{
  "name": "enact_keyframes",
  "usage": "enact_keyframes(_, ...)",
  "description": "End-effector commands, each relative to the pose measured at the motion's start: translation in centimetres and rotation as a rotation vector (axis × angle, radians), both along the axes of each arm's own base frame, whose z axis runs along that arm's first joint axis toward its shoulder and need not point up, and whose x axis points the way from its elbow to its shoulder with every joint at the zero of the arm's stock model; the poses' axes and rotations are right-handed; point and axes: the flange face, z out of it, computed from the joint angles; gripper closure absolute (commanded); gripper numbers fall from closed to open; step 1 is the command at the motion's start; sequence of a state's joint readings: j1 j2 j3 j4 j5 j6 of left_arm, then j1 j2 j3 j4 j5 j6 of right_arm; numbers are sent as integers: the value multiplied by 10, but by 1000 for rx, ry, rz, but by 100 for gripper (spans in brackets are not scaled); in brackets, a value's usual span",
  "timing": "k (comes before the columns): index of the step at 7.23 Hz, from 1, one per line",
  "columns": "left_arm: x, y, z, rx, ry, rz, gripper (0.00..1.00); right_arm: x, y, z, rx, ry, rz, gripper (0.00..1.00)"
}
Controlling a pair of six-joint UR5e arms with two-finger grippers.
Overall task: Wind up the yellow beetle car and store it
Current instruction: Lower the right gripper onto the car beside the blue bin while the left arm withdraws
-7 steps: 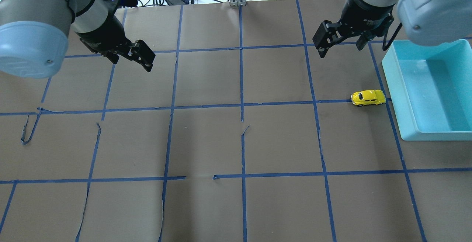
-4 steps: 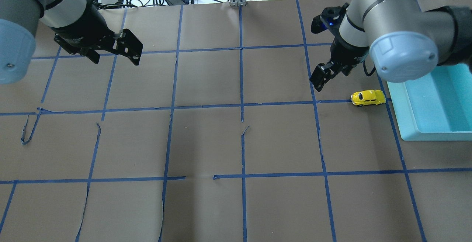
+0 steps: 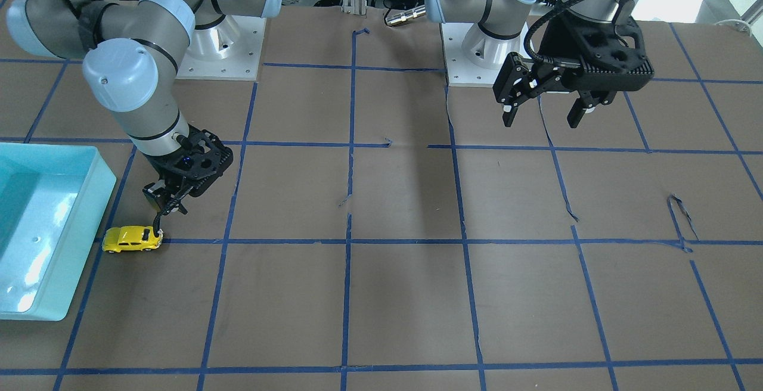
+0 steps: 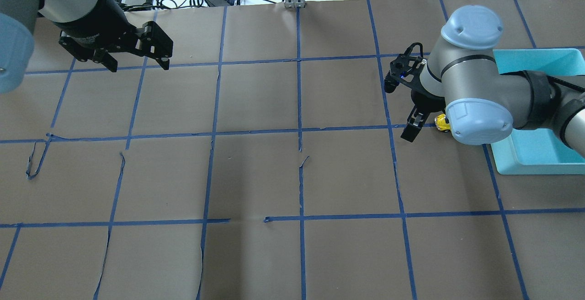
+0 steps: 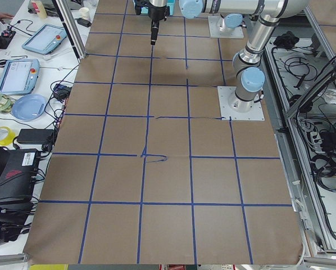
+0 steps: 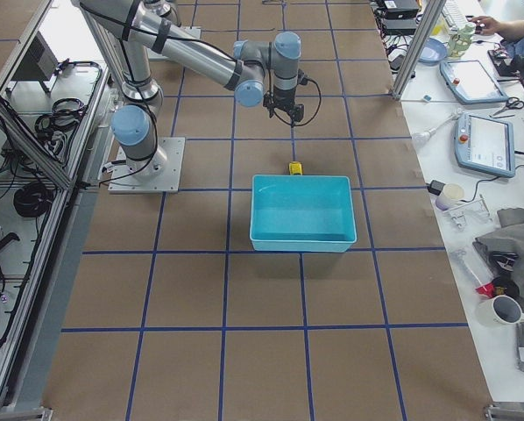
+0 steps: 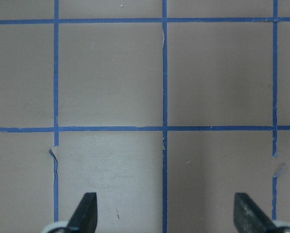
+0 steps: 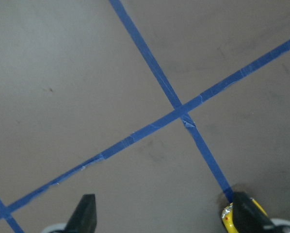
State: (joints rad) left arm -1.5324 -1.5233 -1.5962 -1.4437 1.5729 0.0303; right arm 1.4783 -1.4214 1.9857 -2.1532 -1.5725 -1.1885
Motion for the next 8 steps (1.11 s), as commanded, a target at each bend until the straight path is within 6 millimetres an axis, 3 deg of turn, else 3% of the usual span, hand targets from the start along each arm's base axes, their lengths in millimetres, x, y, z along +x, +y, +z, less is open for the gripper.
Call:
enact_keyframes(1,0,0,1,31,0,1,0,-68,-9,-13,13,13,218,0)
enact_keyframes(4,0,-2,9,29,2,1,0,-104,-35,-50,-35,99,472,0)
enact_keyframes(5,0,-3,8,32,2,1,0,-110,-40,-64,-30,88,514,1)
enact_keyframes(8,0,-2,6,48,4,4,0,-112,-42,-75,-17,93,582,4)
